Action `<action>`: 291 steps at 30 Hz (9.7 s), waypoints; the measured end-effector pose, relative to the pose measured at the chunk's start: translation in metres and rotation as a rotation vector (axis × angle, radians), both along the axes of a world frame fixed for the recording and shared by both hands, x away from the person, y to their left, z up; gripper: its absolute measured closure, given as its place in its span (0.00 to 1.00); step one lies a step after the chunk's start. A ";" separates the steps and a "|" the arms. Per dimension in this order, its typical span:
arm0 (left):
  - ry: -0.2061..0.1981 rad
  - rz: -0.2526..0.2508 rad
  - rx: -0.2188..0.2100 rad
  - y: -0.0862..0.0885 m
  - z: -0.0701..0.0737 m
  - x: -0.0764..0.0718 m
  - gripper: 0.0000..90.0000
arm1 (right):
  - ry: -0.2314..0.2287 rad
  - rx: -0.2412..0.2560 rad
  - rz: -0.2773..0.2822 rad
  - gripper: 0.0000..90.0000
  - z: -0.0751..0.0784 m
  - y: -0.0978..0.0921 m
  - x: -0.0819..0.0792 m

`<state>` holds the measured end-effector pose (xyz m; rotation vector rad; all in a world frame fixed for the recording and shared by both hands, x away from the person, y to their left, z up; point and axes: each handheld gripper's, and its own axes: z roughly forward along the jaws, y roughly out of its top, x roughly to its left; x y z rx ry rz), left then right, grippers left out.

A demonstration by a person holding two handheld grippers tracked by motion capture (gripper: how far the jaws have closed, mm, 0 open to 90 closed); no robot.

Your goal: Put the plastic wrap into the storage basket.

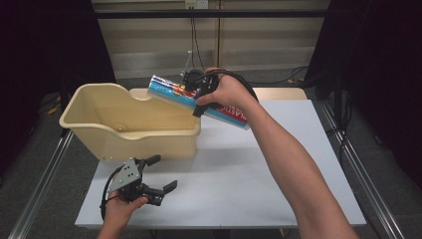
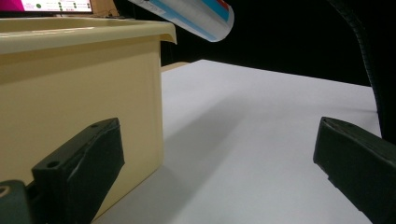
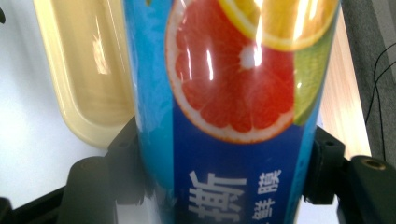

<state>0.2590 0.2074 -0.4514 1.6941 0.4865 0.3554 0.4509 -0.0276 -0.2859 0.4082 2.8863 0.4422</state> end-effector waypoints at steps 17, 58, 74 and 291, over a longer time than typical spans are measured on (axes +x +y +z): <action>0.000 -0.003 0.010 0.001 0.000 0.000 0.02 | 0.004 -0.003 0.044 0.35 -0.006 0.021 0.001; 0.005 -0.009 0.018 0.001 -0.001 0.000 0.02 | -0.022 -0.051 0.086 0.35 -0.016 0.047 0.005; -0.001 0.001 0.018 0.002 -0.001 0.000 0.02 | -0.010 -0.090 0.109 0.35 -0.018 0.051 0.005; 0.020 -0.001 0.069 -0.006 -0.003 -0.003 0.02 | -0.232 0.763 -0.404 0.06 -0.132 -0.267 -0.170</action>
